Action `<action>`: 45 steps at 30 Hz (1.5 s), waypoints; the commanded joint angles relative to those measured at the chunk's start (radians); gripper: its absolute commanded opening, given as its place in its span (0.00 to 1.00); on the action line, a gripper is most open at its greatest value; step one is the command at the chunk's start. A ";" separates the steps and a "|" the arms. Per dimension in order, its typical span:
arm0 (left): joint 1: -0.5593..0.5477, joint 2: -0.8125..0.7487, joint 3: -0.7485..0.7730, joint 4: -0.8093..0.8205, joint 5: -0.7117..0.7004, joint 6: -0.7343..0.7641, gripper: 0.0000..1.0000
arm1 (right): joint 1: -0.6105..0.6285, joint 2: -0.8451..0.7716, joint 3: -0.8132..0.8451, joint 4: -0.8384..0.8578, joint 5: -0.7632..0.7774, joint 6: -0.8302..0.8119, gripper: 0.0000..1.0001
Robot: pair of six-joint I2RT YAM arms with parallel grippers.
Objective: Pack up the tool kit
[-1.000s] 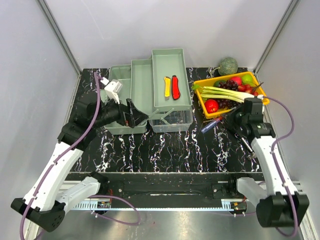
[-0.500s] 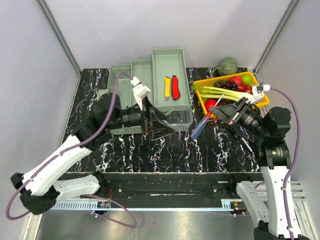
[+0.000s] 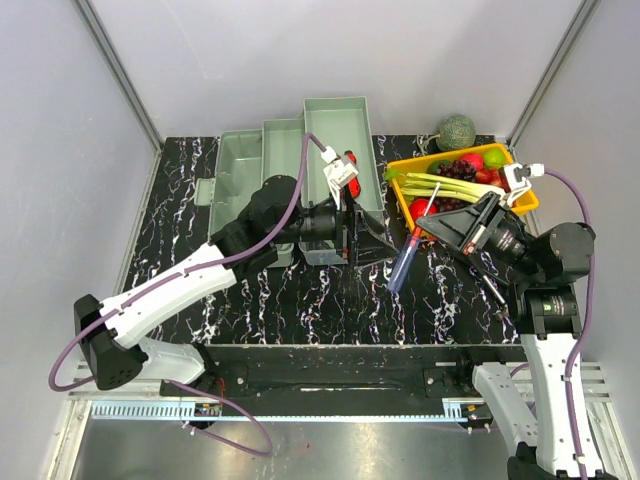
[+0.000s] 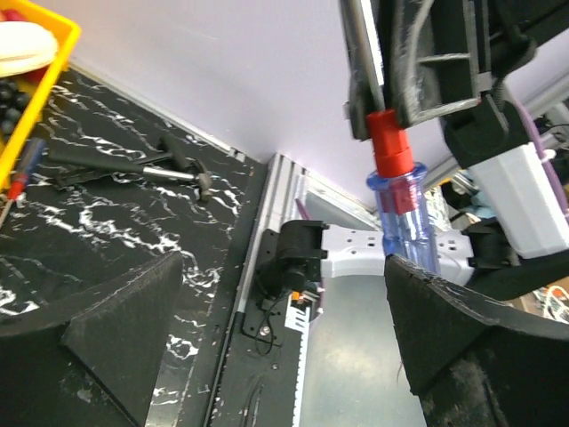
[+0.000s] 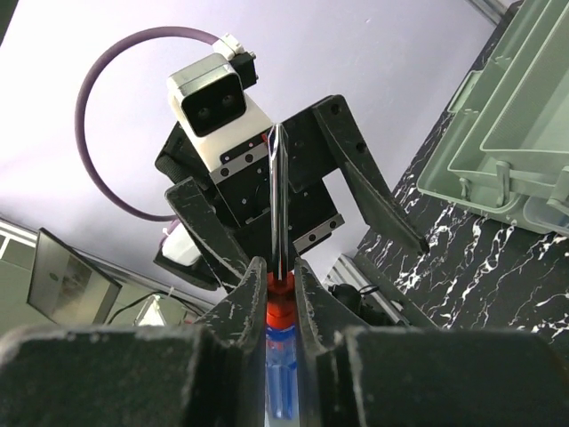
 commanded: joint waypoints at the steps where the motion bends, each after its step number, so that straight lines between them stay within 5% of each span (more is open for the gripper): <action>1: -0.012 -0.001 0.021 0.214 0.078 -0.073 0.99 | -0.001 0.009 -0.009 0.070 -0.044 0.022 0.00; 8: -0.012 -0.111 -0.065 0.251 -0.102 -0.096 0.99 | -0.002 0.018 -0.025 0.038 -0.026 -0.022 0.00; 20: -0.033 0.017 0.007 0.246 0.159 -0.118 0.93 | -0.002 0.072 -0.003 0.022 -0.019 -0.071 0.00; 32: -0.033 0.119 0.106 0.075 0.168 -0.076 0.45 | -0.002 0.109 -0.017 0.045 -0.032 -0.079 0.00; 36: -0.033 0.129 0.129 -0.009 0.110 -0.050 0.01 | -0.002 0.106 -0.014 0.036 -0.024 -0.104 0.02; 40: -0.033 0.116 0.155 -0.117 0.001 -0.016 0.00 | -0.001 0.086 0.011 -0.079 0.031 -0.182 0.66; 43: -0.011 0.071 0.155 -0.184 -0.105 0.005 0.00 | -0.002 0.072 0.044 -0.210 0.098 -0.260 0.93; 45: 0.025 0.030 0.142 -0.220 -0.161 0.007 0.00 | -0.002 0.058 0.058 -0.283 0.152 -0.307 1.00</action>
